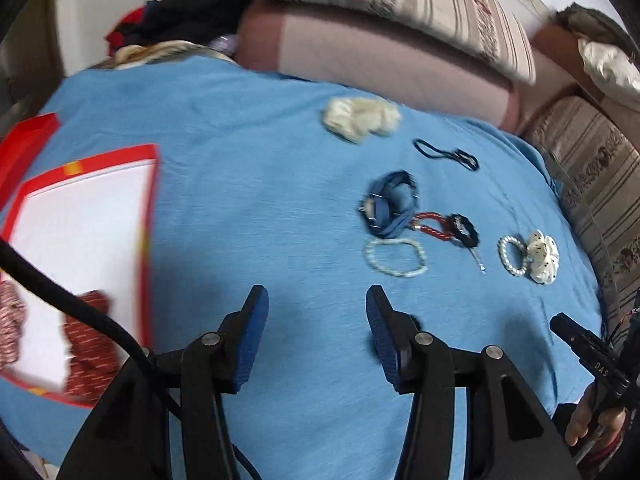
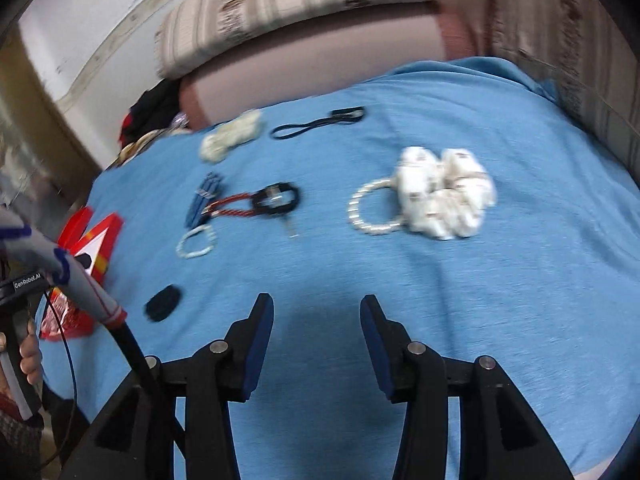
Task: Organize jewelry
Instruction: 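Grasp the blue striped strap with the left tool while the right grasps the white polka-dot scrunchie, then carry the strap and white scrunchie into the tray and release both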
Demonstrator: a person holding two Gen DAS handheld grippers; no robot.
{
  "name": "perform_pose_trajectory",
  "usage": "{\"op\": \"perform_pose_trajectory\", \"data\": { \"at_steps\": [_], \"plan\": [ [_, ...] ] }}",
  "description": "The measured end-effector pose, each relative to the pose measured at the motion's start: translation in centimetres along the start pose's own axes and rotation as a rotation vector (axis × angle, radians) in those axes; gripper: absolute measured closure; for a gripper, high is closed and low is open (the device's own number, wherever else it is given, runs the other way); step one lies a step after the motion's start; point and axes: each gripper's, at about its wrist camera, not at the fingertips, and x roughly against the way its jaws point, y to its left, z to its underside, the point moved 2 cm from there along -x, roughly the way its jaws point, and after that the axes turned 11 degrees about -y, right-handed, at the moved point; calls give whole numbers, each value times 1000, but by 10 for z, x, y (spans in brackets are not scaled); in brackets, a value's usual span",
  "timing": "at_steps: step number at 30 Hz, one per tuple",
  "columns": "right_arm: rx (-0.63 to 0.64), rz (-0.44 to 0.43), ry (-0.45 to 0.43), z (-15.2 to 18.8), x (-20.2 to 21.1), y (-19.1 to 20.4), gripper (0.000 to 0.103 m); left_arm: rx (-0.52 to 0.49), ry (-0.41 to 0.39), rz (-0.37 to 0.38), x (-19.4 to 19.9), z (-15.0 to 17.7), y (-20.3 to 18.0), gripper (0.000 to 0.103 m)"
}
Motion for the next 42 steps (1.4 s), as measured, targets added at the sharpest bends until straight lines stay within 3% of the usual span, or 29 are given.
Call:
{"op": "perform_pose_trajectory", "data": {
  "at_steps": [9,17,22,23,24,25,26,27,33,39,41,42],
  "plan": [
    [-81,85,-59,-21,-13,-53,54,-96,56,68,-62,-14,-64,53],
    [-17,96,-70,-31,-38,-46,45,-178,94,108,-109,-25,-98,53],
    [26,128,-73,-38,-56,-47,45,-216,119,84,-135,-30,-104,53],
    [35,139,-73,-39,-60,-48,45,-220,123,81,-138,-31,-104,55],
    [44,151,-74,-40,-63,-48,46,-223,127,80,-140,-31,-103,68],
    [53,163,-72,-41,-66,-49,49,-222,132,74,-142,-32,-101,92],
    [55,164,-67,-42,-68,-50,72,-206,149,78,-144,-33,-96,101],
    [48,156,-45,-42,-71,-52,95,-166,161,96,-144,-36,-90,103],
    [8,137,-84,-48,-53,-52,97,-68,62,95,-102,-61,-51,103],
    [27,99,-119,-51,-22,-36,97,-70,19,119,-68,-71,-40,102],
    [28,89,-117,-47,-16,-32,97,-104,13,118,-64,-67,-47,91],
    [28,83,-113,-44,-13,-31,97,-115,12,121,-64,-64,-50,70]
  ]
}}
